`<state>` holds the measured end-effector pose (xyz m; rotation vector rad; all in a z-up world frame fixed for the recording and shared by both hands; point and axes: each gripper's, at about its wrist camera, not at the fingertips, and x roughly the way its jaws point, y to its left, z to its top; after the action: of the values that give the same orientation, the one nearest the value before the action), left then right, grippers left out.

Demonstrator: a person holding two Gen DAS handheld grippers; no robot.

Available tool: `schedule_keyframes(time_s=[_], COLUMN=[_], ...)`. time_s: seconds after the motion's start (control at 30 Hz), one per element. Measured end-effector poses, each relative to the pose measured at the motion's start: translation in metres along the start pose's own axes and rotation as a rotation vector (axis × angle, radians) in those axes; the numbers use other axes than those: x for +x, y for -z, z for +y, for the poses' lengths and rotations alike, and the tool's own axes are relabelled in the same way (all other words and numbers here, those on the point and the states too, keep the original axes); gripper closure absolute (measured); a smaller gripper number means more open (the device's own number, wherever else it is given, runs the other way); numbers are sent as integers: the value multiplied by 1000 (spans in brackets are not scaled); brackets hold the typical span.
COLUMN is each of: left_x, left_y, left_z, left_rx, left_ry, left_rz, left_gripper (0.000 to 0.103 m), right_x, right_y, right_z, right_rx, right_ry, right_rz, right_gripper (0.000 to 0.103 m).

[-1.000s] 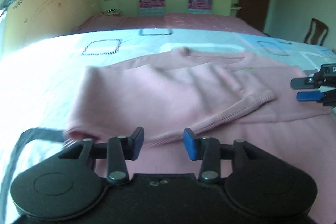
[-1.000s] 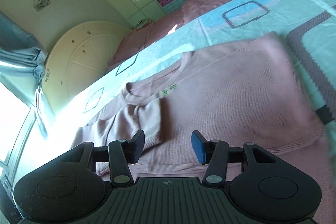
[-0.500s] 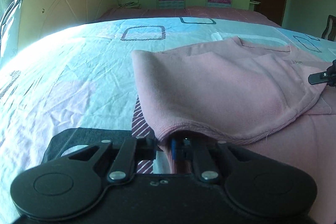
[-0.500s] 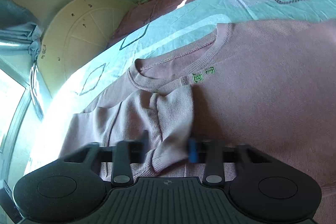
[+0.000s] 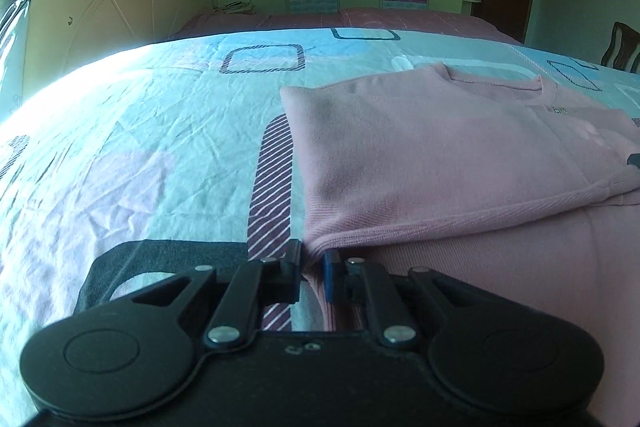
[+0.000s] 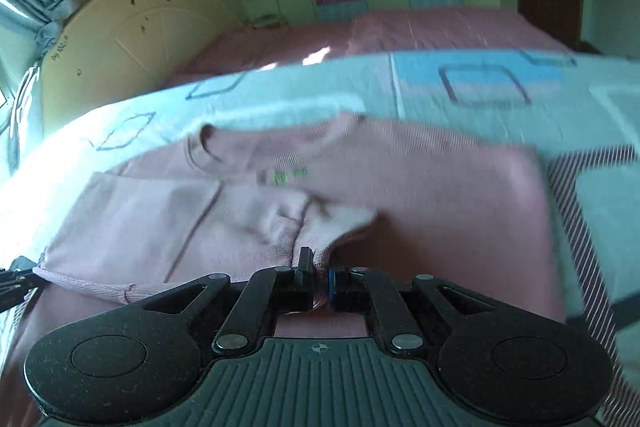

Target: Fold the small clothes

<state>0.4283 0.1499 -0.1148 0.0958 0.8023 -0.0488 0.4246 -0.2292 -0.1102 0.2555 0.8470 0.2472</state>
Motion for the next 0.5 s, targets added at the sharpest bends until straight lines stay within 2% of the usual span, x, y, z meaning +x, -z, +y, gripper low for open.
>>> schedule_keyframes(time_s=[0.13, 0.2, 0.3, 0.33, 0.37, 0.4, 0.43, 0.5], left_x=[6, 6, 7, 4, -1, -8, -23, -42], left_y=[-4, -5, -7, -8, -8, -7, -6, -6], left_z=[-2, -2, -5, -6, -4, -2, 0, -3], left_rx=[22, 30, 81, 105, 109, 103, 95, 75], left_ry=[0, -1, 8, 16, 19, 18, 26, 36], left_rz=[13, 16, 30, 39, 43, 37, -1, -66], left_gripper=[92, 92, 92, 88, 79, 75, 77, 77], right_x=[-6, -12, -5, -6, -13, -23, -35, -55], right_y=[11, 6, 3, 3, 2, -1, -3, -8], right_z=[-6, -4, 3, 2, 2, 6, 9, 17], right_rx=[70, 53, 3, 7, 13, -5, -29, -46], right_ry=[-9, -5, 47, 47, 78, 136, 159, 117], right_rz=[-34, -49, -7, -8, -18, -59, -111, -168], right_gripper=[98, 98, 97, 97, 93, 74, 62, 62])
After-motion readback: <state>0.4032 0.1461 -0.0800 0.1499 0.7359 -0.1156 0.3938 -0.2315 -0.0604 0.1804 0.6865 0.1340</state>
